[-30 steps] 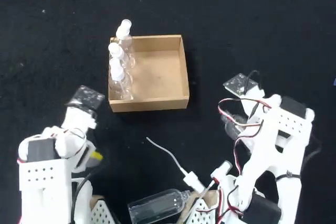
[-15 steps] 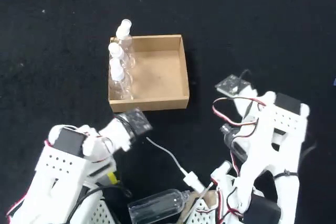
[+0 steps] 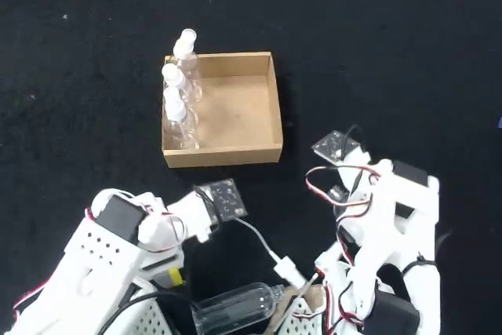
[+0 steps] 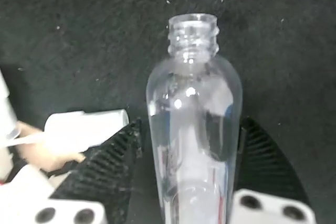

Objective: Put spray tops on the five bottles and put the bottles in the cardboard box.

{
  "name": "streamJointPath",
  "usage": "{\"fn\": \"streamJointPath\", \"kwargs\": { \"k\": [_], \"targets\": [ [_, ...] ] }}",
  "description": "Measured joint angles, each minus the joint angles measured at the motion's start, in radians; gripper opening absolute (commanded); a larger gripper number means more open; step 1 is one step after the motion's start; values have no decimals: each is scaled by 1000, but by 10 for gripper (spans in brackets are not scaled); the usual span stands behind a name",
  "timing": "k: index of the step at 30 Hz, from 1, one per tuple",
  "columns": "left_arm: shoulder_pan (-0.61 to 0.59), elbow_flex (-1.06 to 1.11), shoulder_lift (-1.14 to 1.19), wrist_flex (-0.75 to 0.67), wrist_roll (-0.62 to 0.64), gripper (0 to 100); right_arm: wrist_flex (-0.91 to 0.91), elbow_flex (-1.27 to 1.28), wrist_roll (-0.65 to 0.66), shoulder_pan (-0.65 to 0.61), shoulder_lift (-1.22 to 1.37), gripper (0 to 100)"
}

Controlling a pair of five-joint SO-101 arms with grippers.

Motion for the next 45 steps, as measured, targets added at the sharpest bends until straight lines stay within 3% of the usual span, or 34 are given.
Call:
{"fn": "streamJointPath", "kwargs": {
  "k": [6, 13, 16, 20, 25, 33, 39, 45],
  "targets": [
    [100, -2, 0, -2, 0, 275, -43, 15, -2, 0, 0, 44],
    [184, -126, 21, -51, 97, 278, 63, -235, -164, 160, 0, 44],
    [216, -155, 114, -115, 150, 278, 158, -374, -261, 264, 0, 44],
    [299, -189, 316, -224, 198, 277, 198, -446, -296, 358, 0, 44],
    [408, -253, 532, -365, 206, 275, 201, -448, -261, 457, 0, 44],
    [443, -344, 701, -532, 325, 275, 152, -448, -114, 698, 0, 44],
    [505, -351, 790, -643, 350, 275, 147, -448, -71, 741, 0, 44],
    [542, -376, 829, -660, 373, 275, 141, -446, -68, 743, 0, 44]
  ]
}}
